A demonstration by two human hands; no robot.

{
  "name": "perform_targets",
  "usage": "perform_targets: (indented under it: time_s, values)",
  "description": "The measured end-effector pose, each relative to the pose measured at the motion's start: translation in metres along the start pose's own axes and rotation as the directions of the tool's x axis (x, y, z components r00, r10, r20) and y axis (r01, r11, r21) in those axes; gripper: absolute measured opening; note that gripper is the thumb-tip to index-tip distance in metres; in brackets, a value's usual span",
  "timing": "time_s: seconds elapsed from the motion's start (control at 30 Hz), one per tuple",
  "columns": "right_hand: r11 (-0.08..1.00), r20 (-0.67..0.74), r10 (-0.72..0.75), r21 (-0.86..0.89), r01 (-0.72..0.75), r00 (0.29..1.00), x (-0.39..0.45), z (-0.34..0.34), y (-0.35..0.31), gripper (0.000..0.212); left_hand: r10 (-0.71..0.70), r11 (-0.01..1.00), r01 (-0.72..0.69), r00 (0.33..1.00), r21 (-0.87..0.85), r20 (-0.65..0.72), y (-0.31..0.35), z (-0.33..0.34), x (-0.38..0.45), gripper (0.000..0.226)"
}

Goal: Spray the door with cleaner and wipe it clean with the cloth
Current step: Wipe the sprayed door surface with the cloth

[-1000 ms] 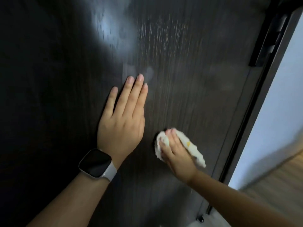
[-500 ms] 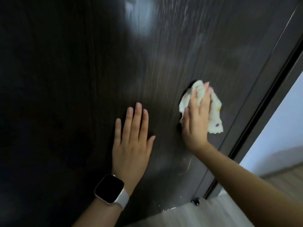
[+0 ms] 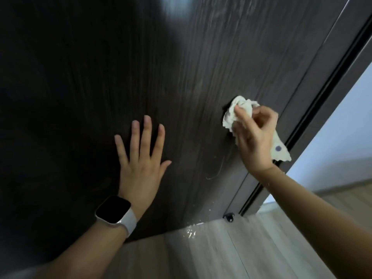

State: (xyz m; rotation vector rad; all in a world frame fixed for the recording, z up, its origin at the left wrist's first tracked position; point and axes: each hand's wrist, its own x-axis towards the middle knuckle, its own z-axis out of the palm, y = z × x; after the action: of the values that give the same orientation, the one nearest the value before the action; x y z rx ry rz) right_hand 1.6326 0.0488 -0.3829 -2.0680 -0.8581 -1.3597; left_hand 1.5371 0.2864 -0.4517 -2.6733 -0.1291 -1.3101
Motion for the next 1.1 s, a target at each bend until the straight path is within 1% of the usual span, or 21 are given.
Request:
perform_targets:
  time_s: [0.03, 0.07, 0.13, 0.2, 0.27, 0.33, 0.4, 0.47, 0.57, 0.6, 0.67, 0.73, 0.83, 0.9, 0.93, 1.0, 1.07, 1.1]
  values:
    - [0.999, -0.044, 0.019, 0.03, -0.017, 0.999, 0.0, 0.001, 0.004, 0.032, 0.005, 1.0, -0.005, 1.0, -0.006, 0.005, 0.001, 0.002, -0.001, 0.098]
    - [1.0, -0.081, 0.007, 0.006, -0.006, 0.997, -0.001, 0.003, 0.007, 0.031, 0.011, 1.0, -0.011, 1.0, -0.014, 0.008, 0.001, 0.003, -0.001, 0.097]
    - [1.0, -0.126, 0.009, 0.012, -0.008, 0.992, -0.004, 0.009, 0.01, 0.03, 0.027, 0.999, -0.027, 1.0, -0.021, 0.013, -0.001, 0.003, 0.001, 0.097]
    - [1.0, -0.098, -0.024, -0.004, 0.024, 0.995, -0.015, 0.015, 0.007, 0.031, 0.046, 0.998, -0.045, 0.999, -0.039, 0.03, -0.002, 0.002, 0.002, 0.102]
    - [0.993, 0.038, -0.118, -0.007, 0.118, 0.992, -0.045, 0.023, 0.008, 0.028, 0.04, 0.998, -0.038, 0.999, -0.053, 0.036, -0.001, 0.002, 0.003, 0.107]
    - [0.982, 0.225, -0.188, 0.014, 0.19, 0.956, -0.093, 0.029, 0.007, 0.025, 0.029, 0.997, -0.027, 0.999, -0.079, 0.025, 0.004, 0.001, 0.004, 0.107]
    - [0.988, 0.357, -0.145, 0.008, 0.152, 0.923, -0.131, 0.031, 0.002, 0.026, 0.034, 0.991, -0.033, 0.999, -0.128, 0.009, 0.01, 0.003, 0.005, 0.105]
    - [0.998, 0.382, -0.056, -0.017, 0.067, 0.923, -0.143, 0.031, -0.001, 0.027, 0.024, 0.99, -0.023, 1.0, -0.138, 0.005, 0.016, 0.003, 0.008, 0.104]
    - [0.998, 0.302, 0.049, 0.022, -0.058, 0.952, -0.112, 0.025, -0.005, 0.021, 0.06, 0.985, -0.061, 0.998, -0.164, -0.015, 0.026, 0.003, 0.006, 0.107]
    - [0.998, 0.268, 0.049, 0.029, -0.058, 0.962, -0.093, 0.019, -0.003, 0.02, 0.09, 0.981, -0.091, 0.996, -0.169, -0.014, 0.029, 0.003, 0.004, 0.108]
    - [1.0, 0.196, 0.01, 0.013, -0.013, 0.981, -0.054, 0.003, 0.005, 0.017, 0.128, 0.978, -0.122, 0.991, -0.169, 0.025, 0.035, 0.003, -0.002, 0.111]
    - [1.0, 0.101, 0.009, 0.022, -0.011, 0.995, -0.026, -0.008, 0.011, 0.012, 0.16, 0.98, -0.15, 0.985, -0.135, 0.066, 0.034, 0.006, -0.009, 0.112]
    - [0.995, -0.004, 0.071, 0.069, -0.07, 0.997, -0.024, -0.003, 0.012, 0.011, 0.203, 0.979, -0.2, 0.971, -0.042, 0.128, 0.028, 0.009, -0.011, 0.114]
    - [0.997, -0.02, 0.053, 0.065, -0.051, 0.998, -0.048, 0.009, 0.018, 0.008, 0.202, 0.979, -0.202, 0.969, -0.017, 0.144, 0.029, 0.011, -0.01, 0.115]
    - [0.997, 0.014, 0.026, 0.067, -0.027, 1.0, -0.065, 0.014, 0.025, 0.005, 0.196, 0.981, -0.195, 0.969, -0.02, 0.148, 0.032, 0.011, -0.01, 0.116]
    - [0.996, 0.166, -0.035, 0.086, 0.021, 0.985, -0.103, 0.023, 0.039, 0.007, 0.178, 0.984, -0.176, 0.972, -0.025, 0.152, 0.038, 0.012, -0.01, 0.117]
    - [0.994, 0.319, -0.089, 0.085, 0.065, 0.943, -0.138, 0.028, 0.049, 0.015, 0.162, 0.987, -0.162, 0.976, -0.009, 0.146, 0.04, 0.015, -0.01, 0.121]
    - [0.994, 0.361, -0.095, 0.078, 0.071, 0.928, -0.149, 0.028, 0.051, 0.02, 0.159, 0.987, -0.16, 0.977, 0.0, 0.143, 0.04, 0.018, -0.01, 0.123]
